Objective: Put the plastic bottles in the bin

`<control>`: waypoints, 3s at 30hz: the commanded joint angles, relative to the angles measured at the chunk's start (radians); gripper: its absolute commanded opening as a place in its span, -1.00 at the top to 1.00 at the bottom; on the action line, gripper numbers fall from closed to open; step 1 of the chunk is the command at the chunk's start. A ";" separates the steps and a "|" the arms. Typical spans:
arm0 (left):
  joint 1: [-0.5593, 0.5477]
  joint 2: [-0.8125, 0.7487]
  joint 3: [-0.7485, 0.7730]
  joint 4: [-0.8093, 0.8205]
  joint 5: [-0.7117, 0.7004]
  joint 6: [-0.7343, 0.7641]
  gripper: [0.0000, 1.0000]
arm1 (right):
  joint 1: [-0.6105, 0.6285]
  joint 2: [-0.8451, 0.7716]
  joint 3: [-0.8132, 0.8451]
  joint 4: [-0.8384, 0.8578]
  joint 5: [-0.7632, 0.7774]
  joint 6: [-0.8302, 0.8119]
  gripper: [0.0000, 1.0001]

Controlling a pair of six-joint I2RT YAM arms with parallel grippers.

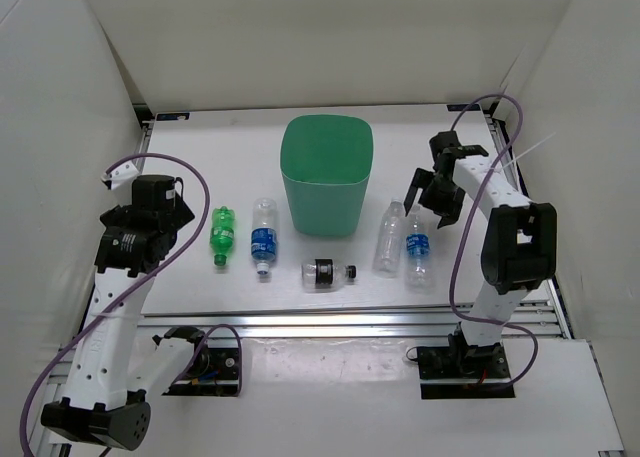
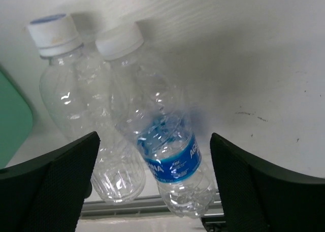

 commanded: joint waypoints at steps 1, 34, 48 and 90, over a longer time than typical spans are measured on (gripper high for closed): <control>0.001 -0.003 0.024 -0.025 -0.011 -0.032 -0.99 | -0.020 0.009 -0.037 0.045 -0.019 -0.013 -0.81; 0.001 0.045 0.033 -0.016 -0.059 -0.032 -0.99 | -0.051 -0.182 0.470 -0.262 0.002 0.091 0.62; 0.001 0.054 0.042 -0.007 -0.050 -0.032 -0.99 | 0.185 0.123 0.953 0.045 -0.317 0.168 0.71; 0.001 0.082 0.027 -0.032 -0.042 -0.117 -0.99 | -0.103 0.178 0.157 0.065 -0.421 0.384 -0.98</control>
